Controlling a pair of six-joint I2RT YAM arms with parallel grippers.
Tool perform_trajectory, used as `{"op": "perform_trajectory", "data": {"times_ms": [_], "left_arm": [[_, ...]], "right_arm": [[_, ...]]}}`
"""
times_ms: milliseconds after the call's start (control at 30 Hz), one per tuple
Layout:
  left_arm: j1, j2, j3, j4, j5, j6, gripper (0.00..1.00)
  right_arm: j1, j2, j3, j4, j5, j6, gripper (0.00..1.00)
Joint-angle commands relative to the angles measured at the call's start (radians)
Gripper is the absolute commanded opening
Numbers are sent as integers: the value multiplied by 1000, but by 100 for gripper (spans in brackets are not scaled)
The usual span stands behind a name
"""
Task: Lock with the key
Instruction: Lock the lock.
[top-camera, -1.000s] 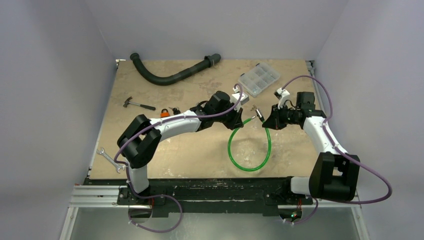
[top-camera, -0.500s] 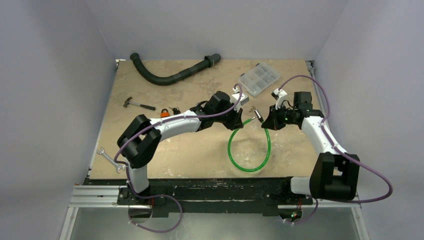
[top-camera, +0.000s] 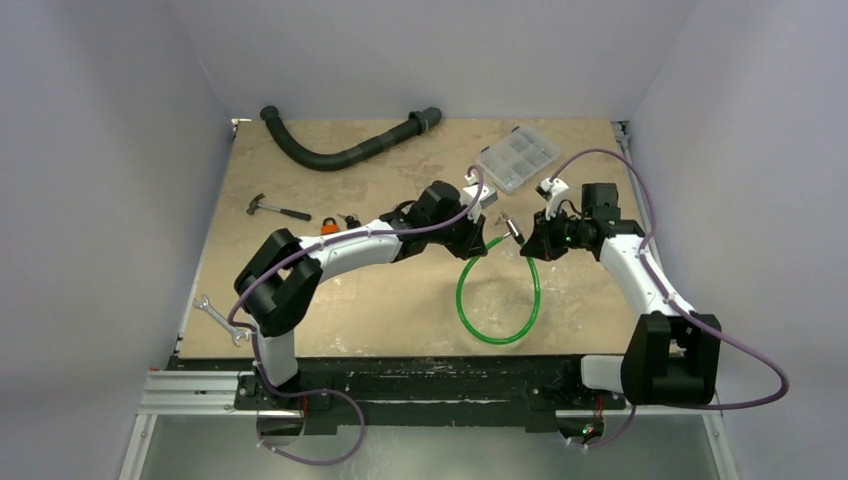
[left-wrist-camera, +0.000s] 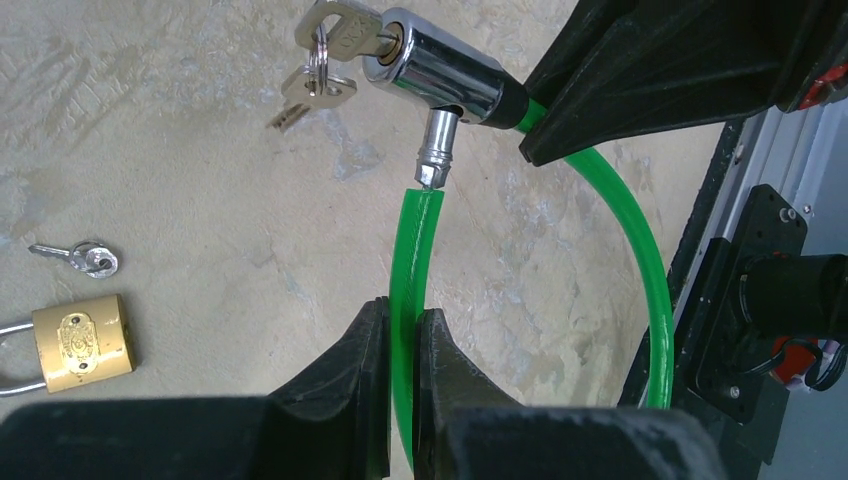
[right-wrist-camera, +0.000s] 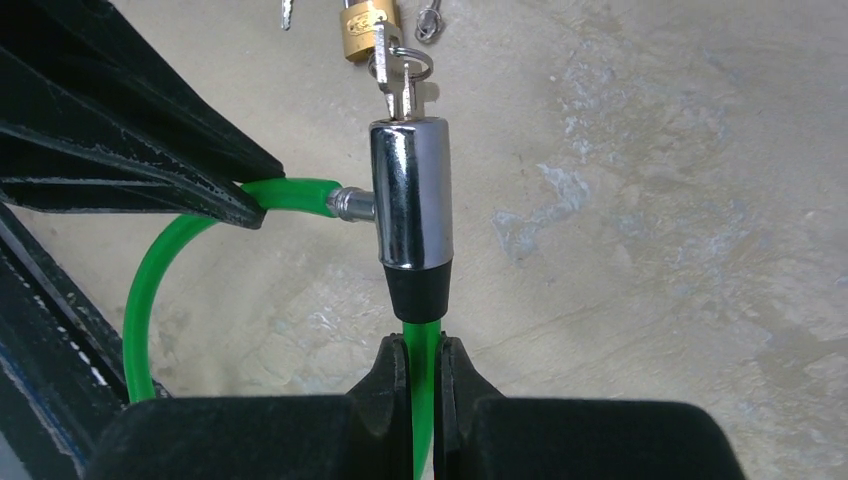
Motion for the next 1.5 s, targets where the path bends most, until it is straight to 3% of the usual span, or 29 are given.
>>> {"op": "perform_trajectory", "data": {"times_ms": [0, 433, 733, 1100, 1267, 1467], "left_arm": [[-4, -8, 77, 109, 68, -47, 0], [11, -79, 20, 307, 84, -53, 0], [25, -73, -60, 317, 122, -56, 0], [84, -83, -105, 299, 217, -104, 31], [83, -116, -137, 286, 248, -79, 43], [99, -234, -207, 252, 302, 22, 67]], "right_arm": [[78, -53, 19, 38, -54, -33, 0], [191, -37, 63, -83, 3, -245, 0], [194, -64, 66, -28, -26, -216, 0], [194, -57, 67, 9, -8, -187, 0], [194, -54, 74, 6, 5, -197, 0], [193, -50, 81, -5, 11, -208, 0]]}}
